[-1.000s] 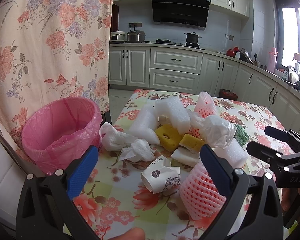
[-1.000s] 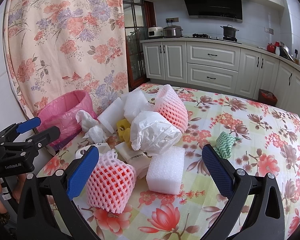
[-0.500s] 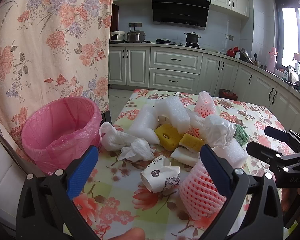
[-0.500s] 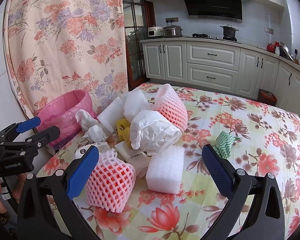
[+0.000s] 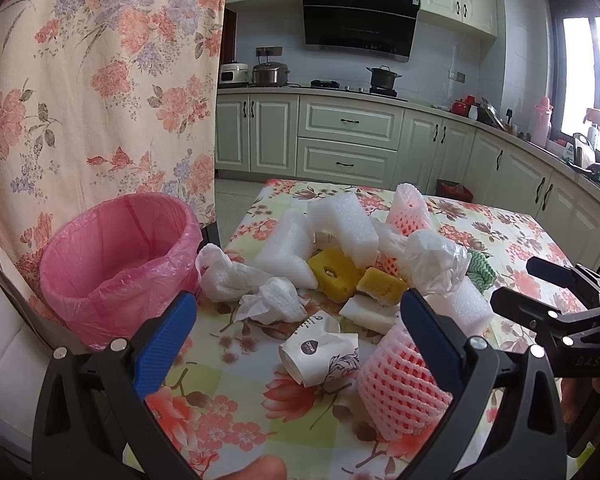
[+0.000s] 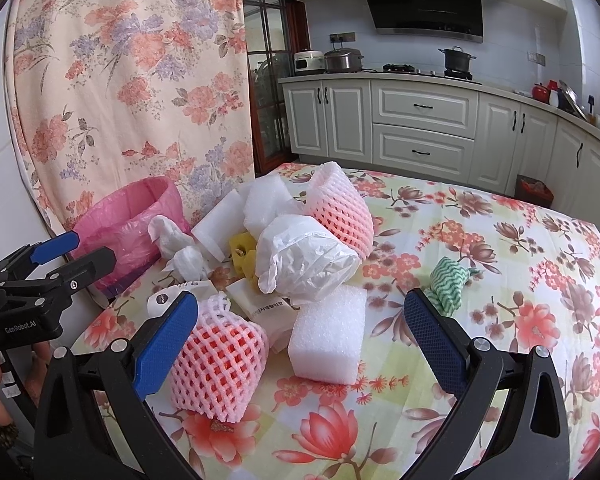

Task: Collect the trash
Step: 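Grasp the pink foam fruit net with the left gripper while the right grasps a white foam block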

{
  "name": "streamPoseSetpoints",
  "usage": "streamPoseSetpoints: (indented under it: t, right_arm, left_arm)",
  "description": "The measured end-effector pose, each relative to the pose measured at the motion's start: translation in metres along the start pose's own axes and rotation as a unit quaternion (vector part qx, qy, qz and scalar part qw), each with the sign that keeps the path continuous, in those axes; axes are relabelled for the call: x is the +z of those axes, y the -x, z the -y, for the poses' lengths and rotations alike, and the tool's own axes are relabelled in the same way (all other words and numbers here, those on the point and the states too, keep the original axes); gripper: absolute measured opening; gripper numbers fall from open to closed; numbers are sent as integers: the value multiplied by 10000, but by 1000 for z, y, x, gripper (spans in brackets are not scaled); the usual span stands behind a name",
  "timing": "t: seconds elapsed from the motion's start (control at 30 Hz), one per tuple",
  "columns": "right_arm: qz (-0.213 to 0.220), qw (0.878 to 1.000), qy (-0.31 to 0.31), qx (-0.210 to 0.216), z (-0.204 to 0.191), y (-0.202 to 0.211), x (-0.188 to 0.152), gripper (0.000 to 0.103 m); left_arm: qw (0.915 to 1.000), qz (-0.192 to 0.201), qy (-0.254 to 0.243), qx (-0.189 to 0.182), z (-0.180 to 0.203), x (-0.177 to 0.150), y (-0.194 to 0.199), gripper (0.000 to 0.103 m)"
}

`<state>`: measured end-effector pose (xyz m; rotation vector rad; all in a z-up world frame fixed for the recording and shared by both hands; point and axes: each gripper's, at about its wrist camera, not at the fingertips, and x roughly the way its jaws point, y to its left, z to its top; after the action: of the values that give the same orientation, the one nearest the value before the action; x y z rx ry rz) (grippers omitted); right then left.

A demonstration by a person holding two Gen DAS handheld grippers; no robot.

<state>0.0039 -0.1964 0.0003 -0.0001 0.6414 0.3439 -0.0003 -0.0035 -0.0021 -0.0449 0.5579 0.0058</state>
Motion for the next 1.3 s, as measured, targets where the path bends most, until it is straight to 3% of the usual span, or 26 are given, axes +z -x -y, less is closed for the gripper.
streamPoseSetpoints:
  t: [0.4,0.8,0.87,1.03,1.17,1.3]
  right_arm:
    - [-430,9987,-183,-191,15,-32,-16,96]
    - [-1034,9945,-92,-165,23,-72,-25,88]
    - [-1137,9934,-68,-127,23,-77,-27,82]
    - [-1287,9916,-109,-19,27,-83,-31,53]
    - [-1290,9916,-63,-29,27,-78,-34,52]
    - [-1271,9918,-120,-26,31,-69,-36,51]
  left_arm:
    - [9997,-211,-73,-79,-2,-13,-15,98]
    - [9946,-741,5,-724,2,-26,-30,98]
    - [9933,-817,39,-821,3,-28,-33,96]
    - [9891,-1057,72,-1023,12,-32,-41,86]
    - [9851,-1216,39,-1218,22,-38,-45,77]
    - [9808,-1355,88,-1401,29,-41,-51,76]
